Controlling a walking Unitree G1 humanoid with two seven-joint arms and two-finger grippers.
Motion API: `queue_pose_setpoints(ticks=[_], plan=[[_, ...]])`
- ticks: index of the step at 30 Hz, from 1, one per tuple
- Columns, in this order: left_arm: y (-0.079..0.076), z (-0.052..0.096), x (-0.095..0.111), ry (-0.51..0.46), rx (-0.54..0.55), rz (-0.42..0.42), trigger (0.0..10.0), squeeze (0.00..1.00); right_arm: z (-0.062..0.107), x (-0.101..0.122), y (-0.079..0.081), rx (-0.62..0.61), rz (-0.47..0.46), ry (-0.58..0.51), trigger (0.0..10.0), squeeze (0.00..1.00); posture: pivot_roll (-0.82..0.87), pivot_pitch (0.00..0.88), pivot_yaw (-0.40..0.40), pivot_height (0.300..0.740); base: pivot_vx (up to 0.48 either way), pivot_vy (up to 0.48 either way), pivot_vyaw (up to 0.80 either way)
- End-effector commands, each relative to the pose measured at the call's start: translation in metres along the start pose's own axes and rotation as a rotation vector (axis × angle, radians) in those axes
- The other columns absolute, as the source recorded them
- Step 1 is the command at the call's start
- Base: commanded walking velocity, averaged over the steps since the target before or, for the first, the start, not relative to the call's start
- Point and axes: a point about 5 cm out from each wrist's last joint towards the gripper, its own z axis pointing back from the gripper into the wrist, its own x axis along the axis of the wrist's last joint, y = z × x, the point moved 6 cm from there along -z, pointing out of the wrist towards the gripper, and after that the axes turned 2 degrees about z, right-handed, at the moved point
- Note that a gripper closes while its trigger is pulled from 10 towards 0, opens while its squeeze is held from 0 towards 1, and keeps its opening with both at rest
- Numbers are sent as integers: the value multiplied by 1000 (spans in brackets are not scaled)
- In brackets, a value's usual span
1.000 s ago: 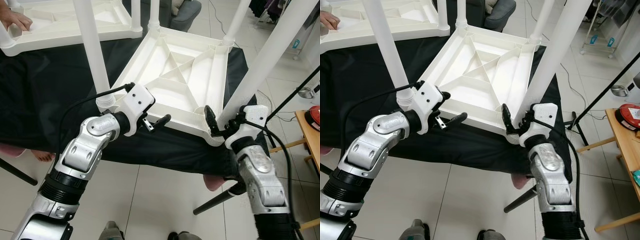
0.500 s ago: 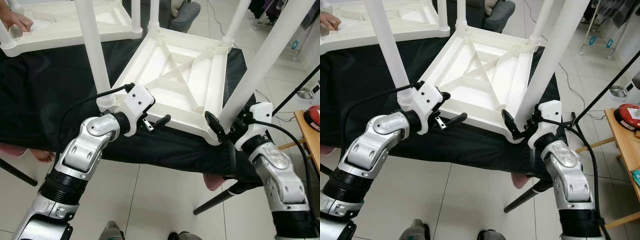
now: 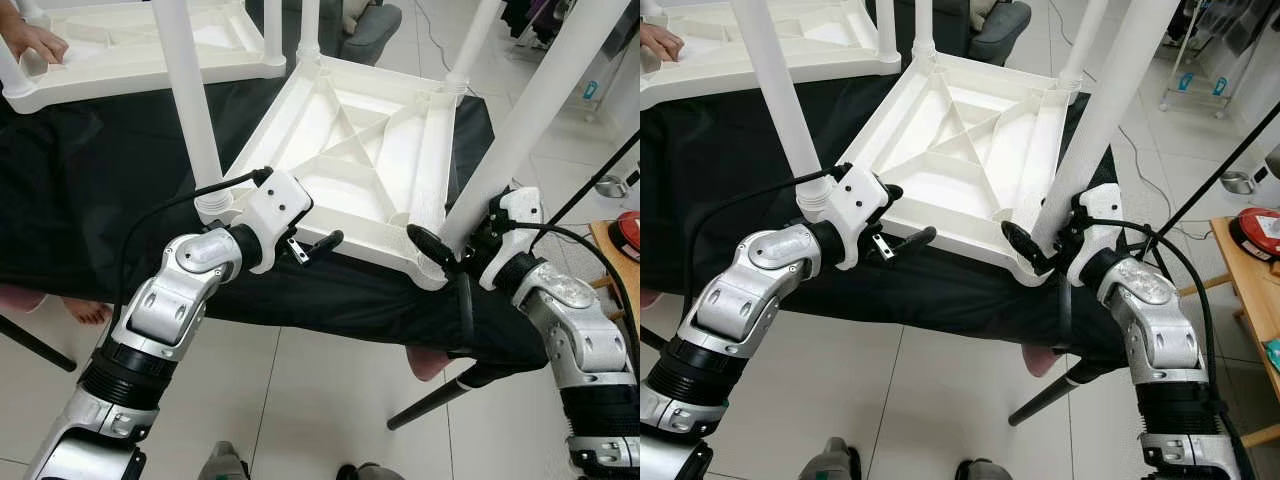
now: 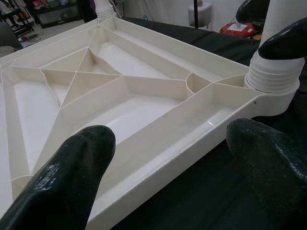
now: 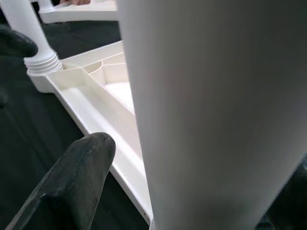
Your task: Building children table
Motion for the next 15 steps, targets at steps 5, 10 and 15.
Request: queue_pose_setpoints(ticks=[5, 10, 15], plan=[[-6, 0, -1, 5, -26, -3, 10000, 0, -4, -1, 4, 75, 13, 22, 10000, 0, 151, 143, -21, 740, 0, 0, 0], [-7, -2, -1, 10, -35, -6, 10000, 0, -6, -2, 5, 95, 21, 27, 0, 0, 159, 148, -26, 740, 0, 0, 0], [-2, -9, -8, 64, -56, -41, 10000, 0, -6, -8, 6, 69, 0, 33, 0, 0, 168, 151, -33, 740, 0, 0, 0]])
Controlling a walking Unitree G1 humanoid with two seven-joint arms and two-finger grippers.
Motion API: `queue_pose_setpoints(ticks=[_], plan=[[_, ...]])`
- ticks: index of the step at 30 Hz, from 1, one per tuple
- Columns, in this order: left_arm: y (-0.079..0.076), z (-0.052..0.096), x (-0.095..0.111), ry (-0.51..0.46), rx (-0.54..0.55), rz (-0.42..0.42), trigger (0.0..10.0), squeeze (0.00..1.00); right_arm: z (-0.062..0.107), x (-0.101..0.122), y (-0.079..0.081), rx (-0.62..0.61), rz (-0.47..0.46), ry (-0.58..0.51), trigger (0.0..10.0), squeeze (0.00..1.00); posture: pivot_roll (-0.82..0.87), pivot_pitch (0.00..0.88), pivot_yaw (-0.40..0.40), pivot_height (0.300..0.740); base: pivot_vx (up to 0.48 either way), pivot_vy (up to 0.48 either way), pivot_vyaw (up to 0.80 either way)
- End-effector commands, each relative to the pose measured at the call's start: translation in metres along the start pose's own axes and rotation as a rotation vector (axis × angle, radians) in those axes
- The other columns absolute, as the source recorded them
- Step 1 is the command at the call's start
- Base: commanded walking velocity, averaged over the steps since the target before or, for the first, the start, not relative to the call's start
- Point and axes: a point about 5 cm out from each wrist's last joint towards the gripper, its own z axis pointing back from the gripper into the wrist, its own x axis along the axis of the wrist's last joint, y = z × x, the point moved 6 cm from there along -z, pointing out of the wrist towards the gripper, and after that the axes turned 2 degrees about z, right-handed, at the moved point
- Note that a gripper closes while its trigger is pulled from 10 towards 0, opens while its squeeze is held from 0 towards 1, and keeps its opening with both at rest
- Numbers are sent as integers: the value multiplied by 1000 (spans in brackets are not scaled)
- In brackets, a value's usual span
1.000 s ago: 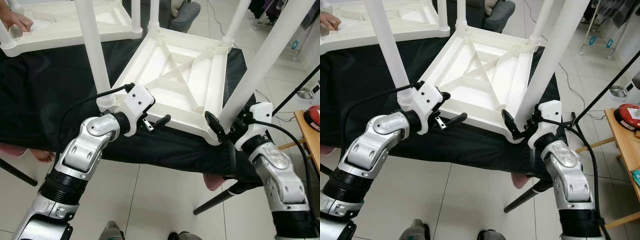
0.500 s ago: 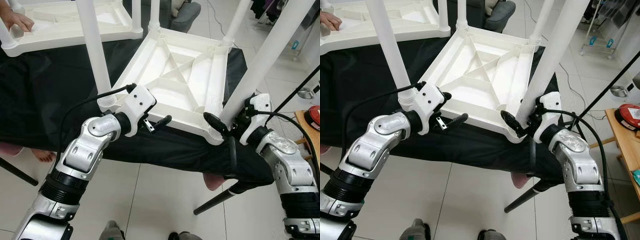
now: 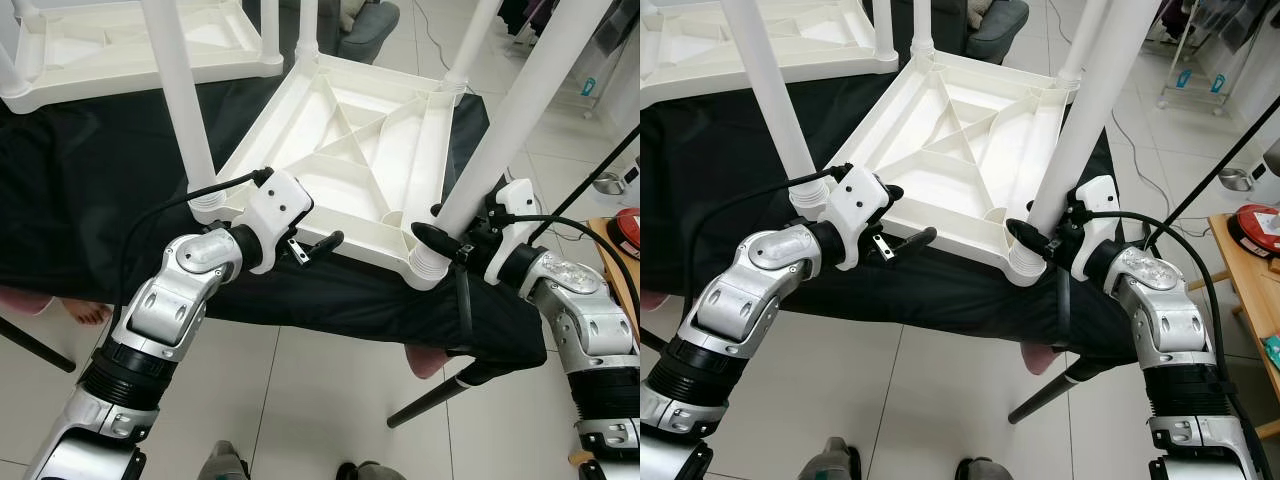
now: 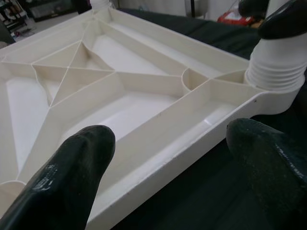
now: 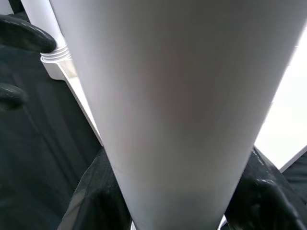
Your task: Building children table
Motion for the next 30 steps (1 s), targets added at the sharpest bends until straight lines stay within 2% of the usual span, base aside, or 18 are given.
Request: queue_pose_setpoints(ticks=[1, 6, 8, 9, 11, 13, 15, 18, 20, 21, 23, 30], plan=[[-2, -6, -7, 44, -42, -33, 10000, 0, -2, -11, 6, -4, -27, 23, 0, 0, 168, 151, -33, 740, 0, 0, 0], [1, -12, -12, 85, -71, -67, 10000, 0, -2, -14, 4, -43, -39, 18, 0, 0, 165, 151, -33, 740, 0, 0, 0], [-3, -21, -22, 138, -152, -120, 10000, 0, -3, -19, 8, -88, -70, 4, 0, 0, 160, 152, -30, 740, 0, 0, 0], [-3, -21, -22, 138, -152, -120, 10000, 0, -3, -19, 8, -88, -70, 4, 0, 0, 160, 152, -30, 740, 0, 0, 0], [-8, -30, -26, 167, -232, -146, 10000, 0, -4, -26, 12, -129, -96, -3, 0, 0, 150, 150, -19, 740, 0, 0, 0], [-8, -30, -26, 167, -232, -146, 10000, 0, -4, -26, 12, -129, -96, -3, 0, 0, 150, 150, -19, 740, 0, 0, 0], [-12, -38, -28, 182, -290, -165, 10000, 0, -5, -30, 15, -171, -113, -6, 0, 0, 147, 149, -16, 740, 0, 0, 0], [-13, -46, -27, 189, -303, -167, 10000, 0, -6, -32, 15, -205, -125, -9, 0, 0, 146, 148, -12, 740, 0, 0, 0], [-14, -59, -25, 198, -310, -164, 10000, 0, -7, -35, 17, -248, -150, -13, 0, 0, 143, 148, -12, 740, 0, 0, 0], [-14, -59, -25, 198, -310, -164, 10000, 0, -7, -35, 17, -248, -150, -13, 0, 0, 143, 148, -12, 740, 0, 0, 0], [-18, -69, -24, 206, -320, -164, 10000, 0, -9, -36, 19, -263, -167, -19, 0, 0, 139, 148, -11, 740, 0, 0, 0], [-30, -83, -33, 253, -341, -154, 10000, 0, -11, -31, 22, -263, -174, -39, 0, 0, 124, 152, -6, 740, 0, 0, 0]])
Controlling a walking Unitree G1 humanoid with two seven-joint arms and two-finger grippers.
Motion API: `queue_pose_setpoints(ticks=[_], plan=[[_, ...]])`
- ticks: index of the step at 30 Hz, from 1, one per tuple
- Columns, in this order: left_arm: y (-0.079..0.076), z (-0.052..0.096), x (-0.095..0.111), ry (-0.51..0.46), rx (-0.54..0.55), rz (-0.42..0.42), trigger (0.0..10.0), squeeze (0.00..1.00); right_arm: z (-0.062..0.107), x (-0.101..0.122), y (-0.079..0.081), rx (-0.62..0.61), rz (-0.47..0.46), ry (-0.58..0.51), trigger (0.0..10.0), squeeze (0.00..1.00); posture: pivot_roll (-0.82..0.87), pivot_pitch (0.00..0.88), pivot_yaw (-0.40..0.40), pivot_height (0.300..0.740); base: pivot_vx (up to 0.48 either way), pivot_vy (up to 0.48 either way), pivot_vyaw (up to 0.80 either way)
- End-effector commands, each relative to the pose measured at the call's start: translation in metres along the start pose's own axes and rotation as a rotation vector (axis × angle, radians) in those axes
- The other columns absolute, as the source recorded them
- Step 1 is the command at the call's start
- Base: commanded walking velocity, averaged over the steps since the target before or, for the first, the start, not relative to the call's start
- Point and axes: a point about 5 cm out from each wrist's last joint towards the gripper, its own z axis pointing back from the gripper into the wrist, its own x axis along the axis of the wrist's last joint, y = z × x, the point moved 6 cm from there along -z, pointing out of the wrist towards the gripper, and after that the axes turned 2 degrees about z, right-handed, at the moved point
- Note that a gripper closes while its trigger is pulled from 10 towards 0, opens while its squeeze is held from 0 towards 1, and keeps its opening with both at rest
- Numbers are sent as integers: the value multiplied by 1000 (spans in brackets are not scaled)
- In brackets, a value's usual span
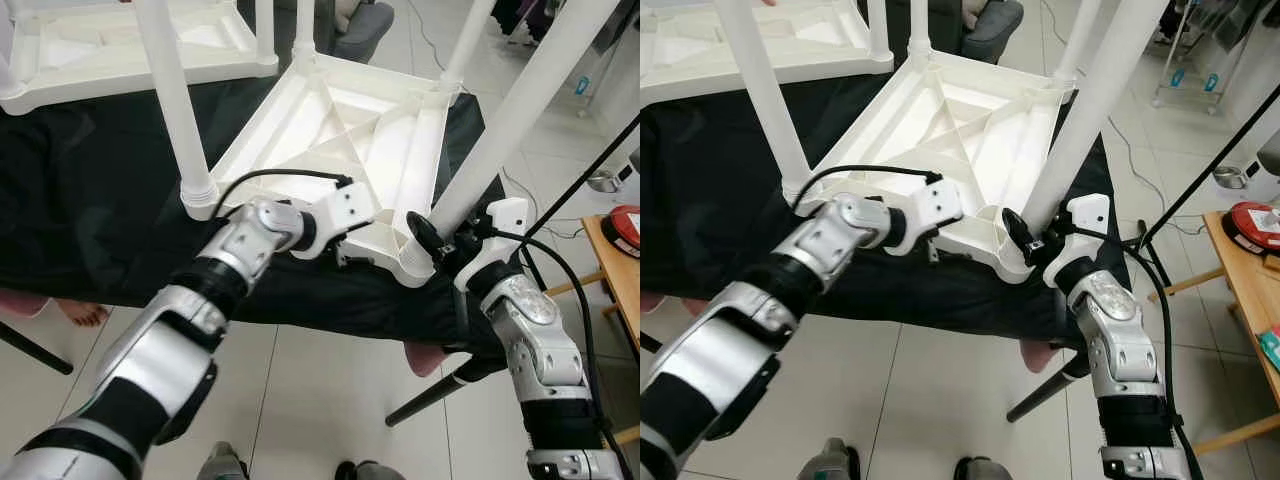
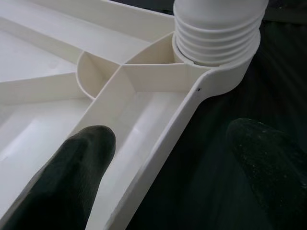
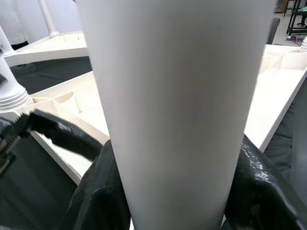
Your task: Building children table
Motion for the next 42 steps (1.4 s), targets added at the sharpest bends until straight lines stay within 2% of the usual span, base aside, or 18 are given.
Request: queue_pose_setpoints(ticks=[1, 3, 4, 6, 7, 8, 10, 11, 12, 23, 25, 29, 31, 33, 34, 35, 39, 42], plan=[[3, -3, -6, 32, 31, -13, 10000, 0, 2, -25, 9, 13, -48, 89, 0, 0, 124, 152, -6, 740, 0, 0, 0], [-3, -8, -16, 71, 2, -8, 10000, 0, 2, -23, 8, 4, -46, 83, 0, 0, 121, 152, -4, 740, 0, 0, 0], [-5, -8, -22, 92, -8, -6, 8784, 0, 2, -22, 8, 1, -45, 81, 0, 0, 115, 153, -1, 740, 0, 0, 0], [-5, -8, -22, 92, -8, -6, 8784, 0, 2, -22, 8, 1, -45, 81, 0, 0, 115, 153, -1, 740, 0, 0, 0], [-6, -9, -27, 109, -16, -4, 7608, 0, 2, -22, 8, -1, -44, 79, 0, 0, 115, 153, -1, 740, 0, 0, 0], [-8, -9, -32, 123, -29, 6, 4275, 0, 2, -21, 8, -6, -45, 76, 0, 0, 115, 153, -1, 740, 0, 0, 0], [-8, -9, -32, 123, -29, 6, 4275, 0, 2, -21, 8, -6, -45, 76, 0, 0, 115, 153, -1, 740, 0, 0, 0], [-10, -8, -37, 133, -41, 19, 1569, 0, 2, -20, 8, -10, -49, 73, 0, 0, 115, 153, -1, 740, 0, 0, 0], [-11, -6, -41, 139, -56, 29, 0, 0, 1, -20, 9, -11, -53, 70, 0, 0, 118, 152, -3, 740, 0, 0, 0], [-16, 1, -47, 131, -122, 39, 0, 0, -1, -18, 11, -11, -65, 63, 0, 0, 128, 151, -9, 740, 0, 0, 0], [-27, 8, -51, 114, -210, 9, 0, 0, -1, -16, 10, -17, -72, 56, 0, 0, 129, 152, -13, 740, 0, 0, 0], [-38, 14, -54, 89, -289, -24, 0, 0, -2, -13, 10, -24, -78, 48, 0, 0, 129, 151, -15, 740, 0, 0, 0], [-44, 16, -52, 62, -318, -46, 0, 0, -2, -11, 11, -32, -84, 42, 0, 0, 132, 152, -21, 740, 0, 0, 0], [-52, 17, -42, -11, -353, -73, 0, 0, -2, -10, 12, -61, -96, 40, 0, 0, 133, 150, -30, 740, 0, 0, 0], [-52, 17, -42, -11, -353, -73, 0, 0, -2, -10, 12, -61, -96, 40, 0, 0, 133, 150, -30, 740, 0, 0, 0], [-59, 18, -32, -69, -379, -90, 0, 0, 0, -12, 10, -99, -107, 47, 0, 0, 133, 150, -32, 740, 0, 0, 0], [-64, 17, -27, -97, -392, -104, 0, 0, 1, -16, 7, -136, -109, 64, 0, 0, 129, 150, -34, 740, 0, 0, 0], [-68, 10, -26, -97, -379, -138, 0, 0, 6, -27, 1, -221, -120, 101, 0, 0, 128, 151, -35, 740, 0, 0, 0]])
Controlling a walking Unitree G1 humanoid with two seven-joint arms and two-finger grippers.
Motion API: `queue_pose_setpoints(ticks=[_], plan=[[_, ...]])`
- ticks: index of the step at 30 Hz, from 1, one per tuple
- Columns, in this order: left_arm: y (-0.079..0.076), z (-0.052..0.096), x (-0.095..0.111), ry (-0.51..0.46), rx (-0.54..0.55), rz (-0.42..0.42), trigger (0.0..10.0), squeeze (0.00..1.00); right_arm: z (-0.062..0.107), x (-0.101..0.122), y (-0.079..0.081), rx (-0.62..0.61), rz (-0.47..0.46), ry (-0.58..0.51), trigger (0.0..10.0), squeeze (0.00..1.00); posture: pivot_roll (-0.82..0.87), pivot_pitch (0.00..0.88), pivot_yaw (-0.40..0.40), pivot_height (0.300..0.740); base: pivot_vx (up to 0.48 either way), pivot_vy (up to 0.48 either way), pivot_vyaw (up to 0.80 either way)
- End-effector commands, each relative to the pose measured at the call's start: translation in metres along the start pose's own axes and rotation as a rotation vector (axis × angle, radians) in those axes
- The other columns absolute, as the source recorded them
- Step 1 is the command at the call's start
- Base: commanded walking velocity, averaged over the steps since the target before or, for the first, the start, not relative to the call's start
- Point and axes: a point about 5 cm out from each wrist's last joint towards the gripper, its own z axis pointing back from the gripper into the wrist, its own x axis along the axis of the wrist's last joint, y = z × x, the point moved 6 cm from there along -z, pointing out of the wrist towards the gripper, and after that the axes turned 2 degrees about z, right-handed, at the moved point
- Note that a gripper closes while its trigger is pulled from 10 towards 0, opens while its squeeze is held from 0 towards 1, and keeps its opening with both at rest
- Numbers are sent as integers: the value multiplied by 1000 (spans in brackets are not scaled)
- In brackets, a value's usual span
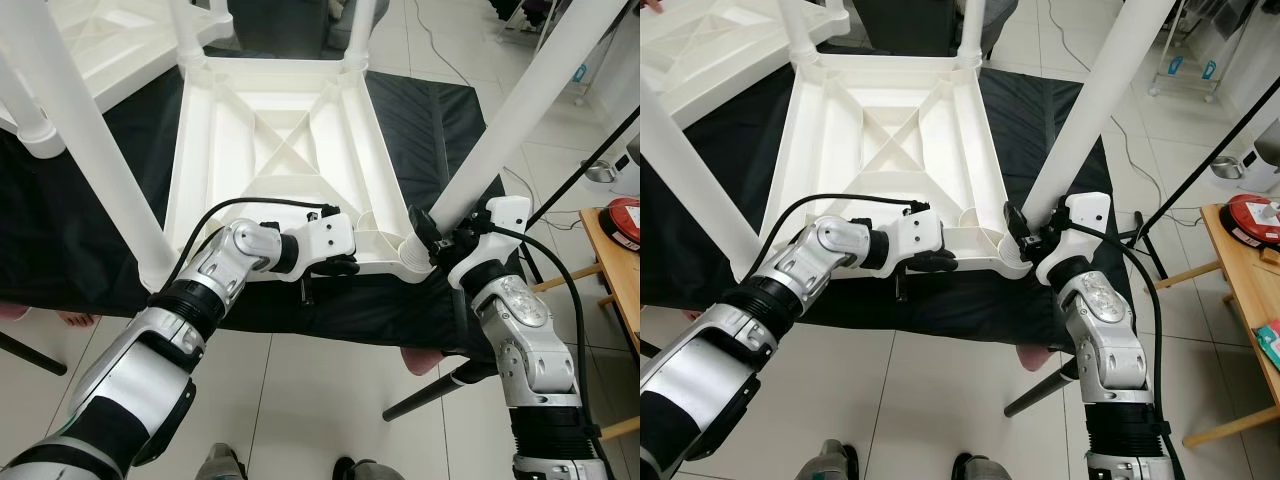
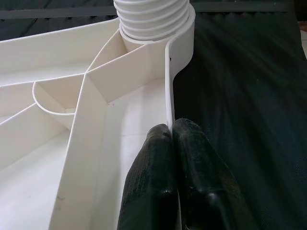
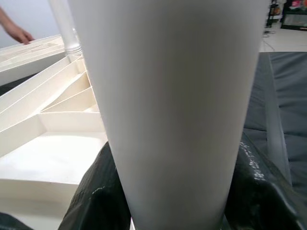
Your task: Building children table
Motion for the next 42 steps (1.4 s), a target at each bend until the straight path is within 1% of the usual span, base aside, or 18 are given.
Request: queue_pose_setpoints(ticks=[1, 5, 7, 11, 13, 14, 15, 16, 23, 24, 26, 27, 28, 33, 34, 36, 38, 42], plan=[[-38, -11, -4, 7, -241, -20, 0, 0, 6, -34, -3, -53, -54, 124, 0, 0, 128, 151, -35, 740, 0, 0, 0], [-38, -14, -7, 17, -225, -34, 0, 0, 9, -40, -10, -120, -57, 146, 0, 0, 128, 151, -35, 740, 0, 0, 0], [-38, -14, -8, 19, -215, -40, 0, 0, 16, -51, -28, -291, -43, 184, 0, 0, 128, 151, -35, 740, 0, 0, 0], [-38, -13, -8, 18, -213, -41, 0, 0, 20, -54, -35, -366, -29, 199, 0, 0, 128, 151, -35, 740, 0, 0, 0], [-37, -12, -7, 14, -211, -38, 0, 0, 26, -57, -44, -459, -10, 217, 0, 0, 119, 153, -34, 740, 0, 0, 0], [-36, -11, -6, 10, -208, -34, 0, 0, 35, -59, -55, -588, 29, 231, 0, 0, 119, 153, -34, 740, 0, 0, 0], [-36, -11, -6, 10, -208, -34, 0, 0, 35, -59, -55, -588, 29, 231, 0, 0, 119, 153, -34, 740, 0, 0, 0], [-36, -10, -6, 7, -206, -31, 0, 0, 45, -60, -63, -702, 68, 238, 0, 0, 121, 152, -37, 740, 0, 0, 0], [-35, -9, -5, 1, -202, -27, 0, 0, 50, -57, -62, -781, 99, 217, 0, 0, 121, 152, -37, 740, 0, 0, 0], [-34, -7, -6, -2, -203, -27, 0, 0, 43, -52, -52, -732, 84, 184, 10000, 0, 125, 154, -38, 740, 0, 0, 0], [-34, -6, -6, -5, -203, -31, 0, 0, 36, -48, -43, -669, 65, 153, 10000, 0, 125, 154, -38, 740, 0, 0, 0], [-34, -6, -6, -9, -204, -33, 0, 0, 31, -43, -38, -629, 67, 125, 10000, 424, 123, 154, -38, 740, 0, 0, 0], [-34, -6, -5, -14, -208, -35, 0, 0, 29, -40, -35, -611, 63, 113, 10000, 1000, 123, 154, -38, 740, 0, 0, 0], [-34, -6, -4, -20, -206, -40, 0, 0, 24, -34, -28, -545, 44, 84, 10000, 1000, 121, 154, -38, 740, 0, 0, 0], [-34, -6, -2, -26, -209, -43, 0, 0, 15, -21, -15, -412, 16, 26, 10000, 0, 118, 155, -39, 740, 0, 0, 0], [-34, -6, -2, -26, -209, -43, 0, 0, 15, -21, -15, -412, 16, 26, 10000, 0, 118, 155, -39, 740, 0, 0, 0], [-34, -6, -2, -28, -209, -45, 0, 0, 8, -3, -5, -275, 42, -26, 10000, 0, 118, 155, -39, 740, 0, 0, 0], [-34, -6, -2, -30, -210, -46, 0, 0, 5, 6, -1, -195, 82, -43, 10000, 0, 115, 154, -39, 740, 0, 0, 0]])
